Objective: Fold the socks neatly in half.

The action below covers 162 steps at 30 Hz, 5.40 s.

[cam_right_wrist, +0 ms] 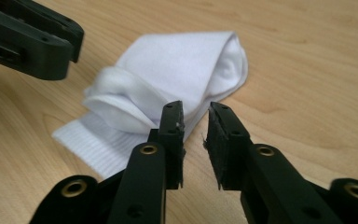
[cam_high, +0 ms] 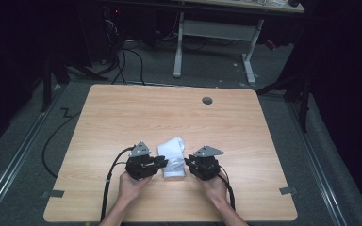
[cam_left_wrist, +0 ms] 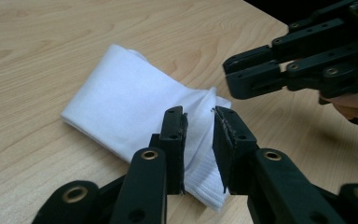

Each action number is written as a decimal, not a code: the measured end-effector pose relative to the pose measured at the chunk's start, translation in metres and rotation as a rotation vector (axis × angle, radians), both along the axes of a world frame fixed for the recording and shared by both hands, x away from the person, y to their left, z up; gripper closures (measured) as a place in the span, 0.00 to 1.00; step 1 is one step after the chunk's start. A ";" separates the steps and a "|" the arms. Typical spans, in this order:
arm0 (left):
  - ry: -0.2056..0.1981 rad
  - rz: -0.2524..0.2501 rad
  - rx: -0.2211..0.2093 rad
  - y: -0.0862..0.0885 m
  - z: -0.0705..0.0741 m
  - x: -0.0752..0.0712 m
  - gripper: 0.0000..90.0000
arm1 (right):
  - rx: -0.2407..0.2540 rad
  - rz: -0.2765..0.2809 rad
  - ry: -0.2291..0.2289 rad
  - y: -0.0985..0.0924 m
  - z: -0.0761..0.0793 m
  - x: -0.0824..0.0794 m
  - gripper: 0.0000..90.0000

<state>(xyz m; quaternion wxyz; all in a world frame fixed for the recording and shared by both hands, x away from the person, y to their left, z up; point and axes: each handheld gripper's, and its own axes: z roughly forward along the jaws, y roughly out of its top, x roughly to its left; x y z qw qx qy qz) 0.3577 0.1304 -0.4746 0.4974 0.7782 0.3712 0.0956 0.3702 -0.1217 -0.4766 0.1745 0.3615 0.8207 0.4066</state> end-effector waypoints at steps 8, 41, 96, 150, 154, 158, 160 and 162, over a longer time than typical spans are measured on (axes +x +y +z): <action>0.034 0.077 0.035 -0.009 -0.002 0.013 0.80 | 0.010 0.022 -0.035 0.013 0.017 0.006 0.88; 0.076 0.094 0.028 -0.021 -0.013 0.002 0.63 | -0.053 0.047 0.046 0.019 -0.021 -0.012 0.68; 0.193 0.257 0.158 -0.012 -0.016 0.079 0.50 | 0.026 0.080 0.031 0.021 0.000 -0.001 0.88; 0.072 0.004 -0.024 -0.020 0.021 0.062 0.93 | -0.040 0.063 0.099 0.044 -0.015 0.021 0.95; 0.040 -0.001 -0.017 -0.015 0.026 0.059 0.93 | -0.061 0.036 0.086 0.049 -0.012 0.032 0.95; 0.023 -0.024 -0.004 -0.013 0.020 0.046 0.93 | -0.075 0.030 0.083 0.052 -0.017 0.035 0.95; 0.020 -0.029 0.000 -0.012 0.018 0.043 0.93 | -0.079 0.034 0.080 0.053 -0.017 0.033 0.95; 0.015 -0.037 0.003 -0.009 0.014 0.038 0.93 | -0.074 0.039 0.077 0.053 -0.017 0.032 0.93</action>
